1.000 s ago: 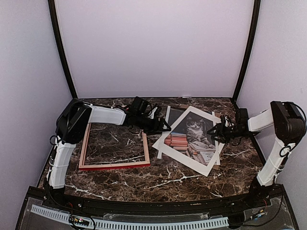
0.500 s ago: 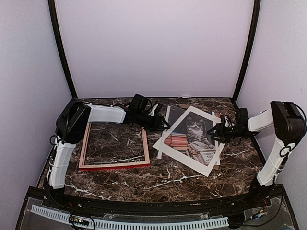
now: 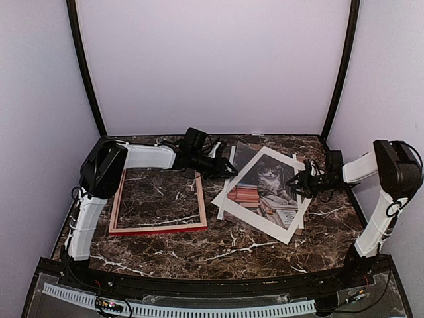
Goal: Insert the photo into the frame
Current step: Pick up the glass panel from the mat board.
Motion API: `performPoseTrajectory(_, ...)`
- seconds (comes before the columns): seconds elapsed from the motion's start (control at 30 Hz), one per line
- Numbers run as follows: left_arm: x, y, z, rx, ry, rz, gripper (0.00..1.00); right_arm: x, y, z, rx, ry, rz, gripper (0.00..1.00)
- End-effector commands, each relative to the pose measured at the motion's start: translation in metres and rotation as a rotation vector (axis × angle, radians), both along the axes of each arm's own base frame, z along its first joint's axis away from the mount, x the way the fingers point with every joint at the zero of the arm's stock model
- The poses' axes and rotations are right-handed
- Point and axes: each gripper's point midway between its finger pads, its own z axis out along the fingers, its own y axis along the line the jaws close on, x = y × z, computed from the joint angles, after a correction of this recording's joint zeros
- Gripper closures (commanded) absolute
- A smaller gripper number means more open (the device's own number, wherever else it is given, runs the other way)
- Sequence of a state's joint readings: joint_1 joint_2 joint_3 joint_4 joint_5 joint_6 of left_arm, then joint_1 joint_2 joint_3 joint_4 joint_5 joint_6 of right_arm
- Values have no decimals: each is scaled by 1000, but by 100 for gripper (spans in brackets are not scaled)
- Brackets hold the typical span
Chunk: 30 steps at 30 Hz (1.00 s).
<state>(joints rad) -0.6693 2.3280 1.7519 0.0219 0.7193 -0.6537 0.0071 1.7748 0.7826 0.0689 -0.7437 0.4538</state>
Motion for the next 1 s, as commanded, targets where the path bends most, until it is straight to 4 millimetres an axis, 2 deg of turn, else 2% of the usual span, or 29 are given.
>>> performPoseTrajectory(0.0, -4, -11, 9, -43, 20, -44, 69, -25, -3, -33, -27, 128, -17, 50)
performPoseTrajectory(0.2, -2, -13, 6, -21, 22, -41, 79, -24, -2, -28, -17, 114, -10, 50)
performPoseTrajectory(0.27, -1, -12, 4, -9, 20, -40, 86, -22, -2, -25, -15, 105, -7, 47)
performPoseTrajectory(0.3, -1, -12, 3, -2, 22, -40, 94, -22, -1, -22, -13, 98, -6, 45)
performPoseTrajectory(0.37, 0, -11, 6, 7, 10, -42, 100, -19, -1, -14, -12, 75, -9, 42)
performPoseTrajectory(0.43, 1, -10, 12, 3, -12, -45, 100, -15, -2, -1, -18, 41, -16, 37)
performPoseTrajectory(0.5, -1, -9, 32, -26, -55, -50, 100, -10, -4, 18, -30, -5, -22, 32)
performPoseTrajectory(0.53, -2, -8, 32, -36, -66, -51, 100, -9, -5, 25, -37, -17, -26, 31)
performPoseTrajectory(0.57, -4, -7, 47, -60, -94, -53, 100, -7, -6, 33, -44, -36, -29, 30)
performPoseTrajectory(0.6, -7, -6, 47, -76, -103, -60, 100, -5, -7, 41, -53, -55, -32, 29)
performPoseTrajectory(0.63, -9, -4, 62, -101, -126, -60, 100, -4, -9, 49, -62, -73, -37, 27)
performPoseTrajectory(0.67, -13, -1, 61, -118, -136, -66, 100, -3, -10, 56, -73, -91, -40, 26)
performPoseTrajectory(0.7, -16, 2, 75, -142, -154, -65, 100, -2, -12, 61, -84, -99, -43, 25)
performPoseTrajectory(0.73, -20, 6, 72, -155, -160, -70, 100, -1, -12, 66, -92, -114, -43, 23)
performPoseTrajectory(0.77, -24, 9, 84, -177, -174, -71, 100, -1, -13, 68, -97, -123, -40, 22)
performPoseTrajectory(0.8, -27, 14, 83, -193, -179, -75, 100, -1, -13, 70, -100, -130, -34, 21)
performPoseTrajectory(0.83, -30, 17, 93, -213, -186, -75, 100, -1, -12, 71, -103, -135, -29, 21)
performPoseTrajectory(0.87, -34, 20, 91, -229, -191, -82, 100, -2, -12, 71, -105, -140, -21, 21)
performPoseTrajectory(0.9, -37, 23, 101, -250, -197, -80, 100, -2, -11, 70, -109, -142, -15, 20)
performPoseTrajectory(0.97, -44, 31, 101, -274, -187, -81, 100, -3, -10, 70, -115, -151, -2, 20)
